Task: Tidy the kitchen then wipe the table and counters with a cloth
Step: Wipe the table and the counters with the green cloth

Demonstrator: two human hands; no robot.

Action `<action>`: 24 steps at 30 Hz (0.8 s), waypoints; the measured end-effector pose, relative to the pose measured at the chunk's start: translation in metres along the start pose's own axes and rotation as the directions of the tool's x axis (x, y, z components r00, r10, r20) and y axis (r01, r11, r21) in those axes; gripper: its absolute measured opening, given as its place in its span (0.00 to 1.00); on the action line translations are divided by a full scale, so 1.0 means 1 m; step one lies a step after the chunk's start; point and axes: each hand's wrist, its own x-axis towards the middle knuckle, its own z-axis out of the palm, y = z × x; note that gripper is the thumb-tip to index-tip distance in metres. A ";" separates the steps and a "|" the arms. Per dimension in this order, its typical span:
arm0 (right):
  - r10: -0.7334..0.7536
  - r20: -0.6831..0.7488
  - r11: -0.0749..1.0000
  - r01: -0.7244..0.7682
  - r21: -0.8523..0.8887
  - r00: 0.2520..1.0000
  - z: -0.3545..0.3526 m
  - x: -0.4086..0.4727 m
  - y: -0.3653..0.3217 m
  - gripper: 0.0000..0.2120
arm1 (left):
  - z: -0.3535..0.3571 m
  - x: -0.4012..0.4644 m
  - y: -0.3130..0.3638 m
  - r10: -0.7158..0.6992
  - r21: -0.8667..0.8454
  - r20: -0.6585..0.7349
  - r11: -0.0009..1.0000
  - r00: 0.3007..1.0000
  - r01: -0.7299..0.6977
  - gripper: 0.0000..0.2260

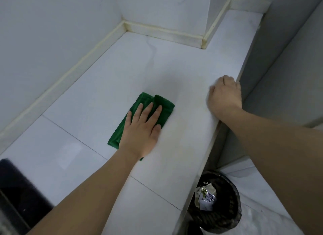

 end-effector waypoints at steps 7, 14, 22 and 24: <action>0.036 0.029 0.999 -0.037 0.038 0.999 0.007 -0.014 -0.001 0.25 | 0.006 -0.035 -0.006 -0.046 -0.002 -0.009 0.999 0.999 0.046 0.27; 0.023 -0.024 0.995 -0.020 0.093 0.999 0.012 -0.013 0.000 0.25 | 0.012 -0.062 0.024 -0.045 0.012 0.031 0.999 0.999 0.044 0.28; 0.009 -0.065 0.999 -0.006 0.052 0.998 0.007 -0.010 0.001 0.23 | 0.011 -0.034 0.042 -0.103 0.007 0.009 0.995 0.995 0.103 0.30; 0.005 -0.082 1.000 -0.003 0.028 0.997 0.000 -0.006 0.004 0.21 | 0.010 -0.015 0.050 -0.096 0.001 -0.008 0.995 0.995 0.096 0.29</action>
